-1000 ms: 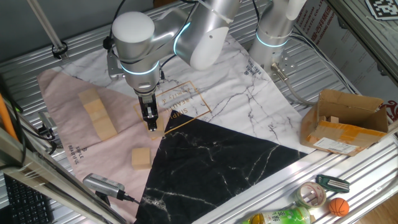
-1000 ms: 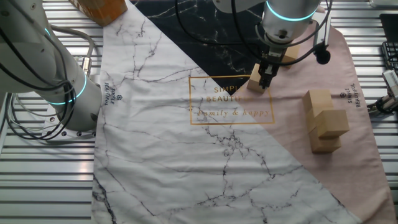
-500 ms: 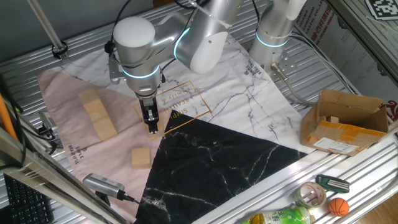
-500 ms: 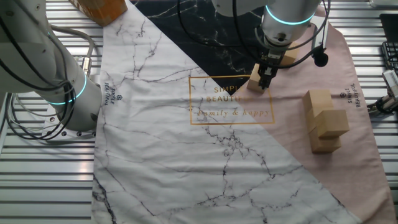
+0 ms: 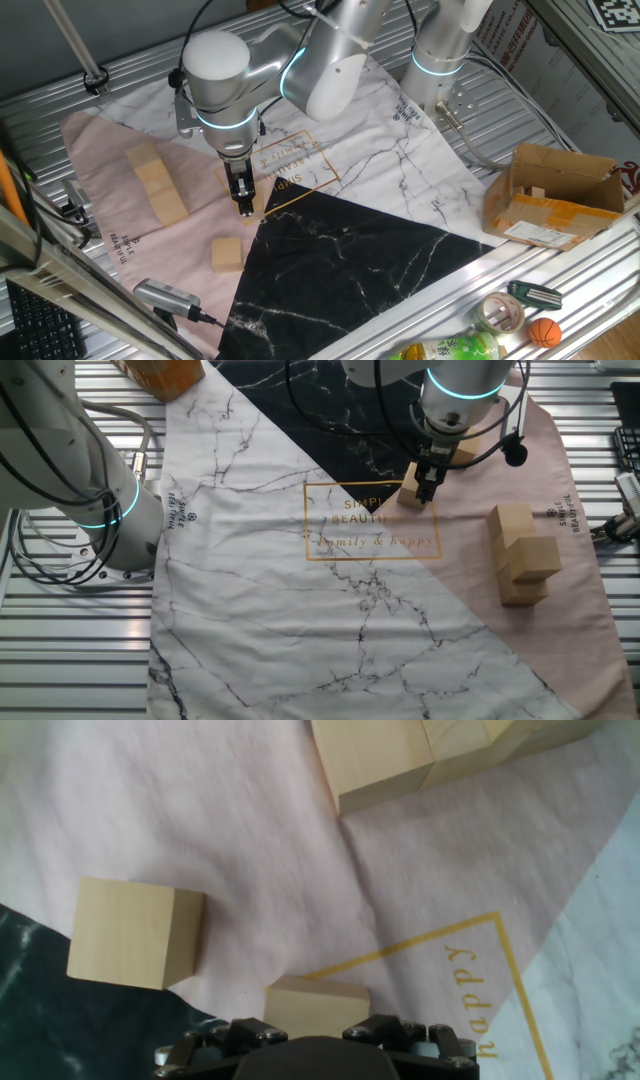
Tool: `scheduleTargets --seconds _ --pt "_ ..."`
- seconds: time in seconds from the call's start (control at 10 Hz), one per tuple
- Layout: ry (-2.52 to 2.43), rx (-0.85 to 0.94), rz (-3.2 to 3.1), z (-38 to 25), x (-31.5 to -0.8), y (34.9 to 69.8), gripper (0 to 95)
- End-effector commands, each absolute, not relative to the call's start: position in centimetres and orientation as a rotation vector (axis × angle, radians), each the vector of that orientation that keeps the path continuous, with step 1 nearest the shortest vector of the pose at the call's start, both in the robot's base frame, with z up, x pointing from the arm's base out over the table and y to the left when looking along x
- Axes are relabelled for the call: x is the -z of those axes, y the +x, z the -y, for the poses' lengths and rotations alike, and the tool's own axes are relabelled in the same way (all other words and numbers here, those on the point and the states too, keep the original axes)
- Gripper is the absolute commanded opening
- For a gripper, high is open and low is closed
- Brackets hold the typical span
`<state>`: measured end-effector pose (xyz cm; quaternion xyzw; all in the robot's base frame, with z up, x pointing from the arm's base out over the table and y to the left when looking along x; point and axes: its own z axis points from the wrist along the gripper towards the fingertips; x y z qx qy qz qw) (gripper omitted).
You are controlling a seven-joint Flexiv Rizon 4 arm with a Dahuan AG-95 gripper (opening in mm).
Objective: Stack the blocks into a pyramid shape
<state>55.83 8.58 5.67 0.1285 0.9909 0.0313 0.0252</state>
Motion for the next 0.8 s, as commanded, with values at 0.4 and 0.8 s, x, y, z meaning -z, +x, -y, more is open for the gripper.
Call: scheduleTargets --seconds 0.4,0.8 --pt "0.398 -0.092 -3.061 -8.58 -4.90 55.73 76.0" --pt "0.398 -0.087 -3.060 -8.62 -4.41 55.68 76.0"
